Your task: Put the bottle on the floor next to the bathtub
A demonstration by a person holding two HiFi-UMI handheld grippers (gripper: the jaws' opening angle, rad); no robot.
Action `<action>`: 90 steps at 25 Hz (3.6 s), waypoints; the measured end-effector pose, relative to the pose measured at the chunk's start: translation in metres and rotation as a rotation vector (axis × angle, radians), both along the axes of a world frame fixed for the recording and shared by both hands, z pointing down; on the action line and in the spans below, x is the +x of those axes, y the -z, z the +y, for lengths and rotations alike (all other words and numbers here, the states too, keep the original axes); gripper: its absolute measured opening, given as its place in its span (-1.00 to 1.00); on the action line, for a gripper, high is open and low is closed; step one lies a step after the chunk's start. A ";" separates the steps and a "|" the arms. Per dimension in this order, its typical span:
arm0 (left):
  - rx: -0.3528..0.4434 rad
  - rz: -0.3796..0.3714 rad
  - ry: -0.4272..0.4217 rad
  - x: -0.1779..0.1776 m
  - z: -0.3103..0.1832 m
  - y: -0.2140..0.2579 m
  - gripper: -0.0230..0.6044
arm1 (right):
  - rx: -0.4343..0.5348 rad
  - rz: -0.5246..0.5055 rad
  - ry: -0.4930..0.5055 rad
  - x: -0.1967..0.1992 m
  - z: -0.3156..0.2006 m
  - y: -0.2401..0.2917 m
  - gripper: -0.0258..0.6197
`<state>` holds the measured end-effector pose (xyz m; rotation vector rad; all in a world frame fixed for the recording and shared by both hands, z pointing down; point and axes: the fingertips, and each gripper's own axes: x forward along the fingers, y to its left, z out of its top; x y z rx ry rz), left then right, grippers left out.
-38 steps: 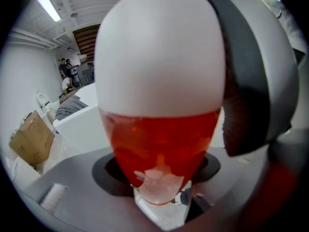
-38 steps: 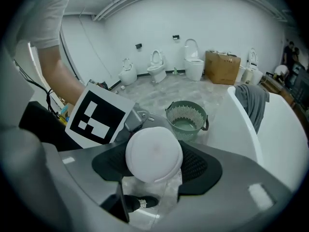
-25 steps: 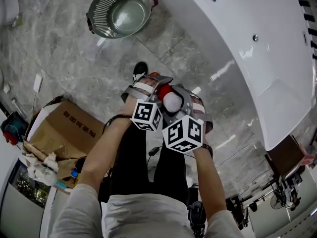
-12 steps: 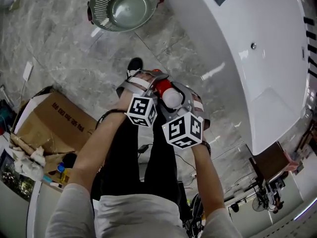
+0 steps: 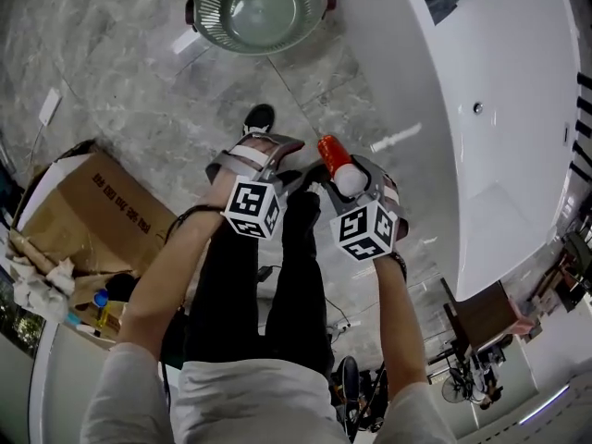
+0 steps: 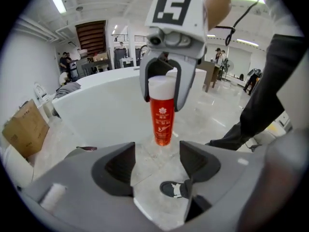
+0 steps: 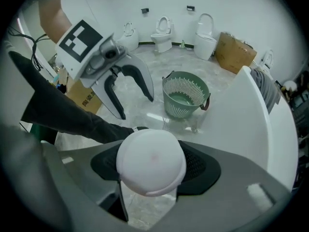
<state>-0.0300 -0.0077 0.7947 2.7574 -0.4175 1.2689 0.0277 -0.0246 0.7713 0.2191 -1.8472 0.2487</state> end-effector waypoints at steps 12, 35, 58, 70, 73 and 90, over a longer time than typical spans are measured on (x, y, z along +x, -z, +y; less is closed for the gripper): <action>-0.076 0.062 0.030 -0.052 -0.007 0.012 0.15 | -0.027 0.088 -0.219 0.026 -0.055 -0.063 -0.04; -0.124 0.368 0.747 -0.077 -0.099 0.023 0.14 | -0.047 0.079 -0.304 0.018 -0.151 -0.173 -0.04; -0.063 0.353 0.952 -0.086 -0.091 -0.052 0.10 | 0.037 0.097 -0.380 0.020 -0.211 -0.314 -0.04; -0.084 0.396 1.041 -0.085 -0.085 -0.100 0.07 | 0.023 0.128 -0.428 0.029 -0.217 -0.365 -0.04; -0.084 0.402 1.062 -0.084 -0.082 -0.101 0.07 | 0.024 0.138 -0.415 0.030 -0.217 -0.368 -0.04; -0.068 0.375 1.018 -0.083 -0.071 -0.038 0.08 | -0.007 0.148 -0.447 0.030 -0.184 -0.306 -0.05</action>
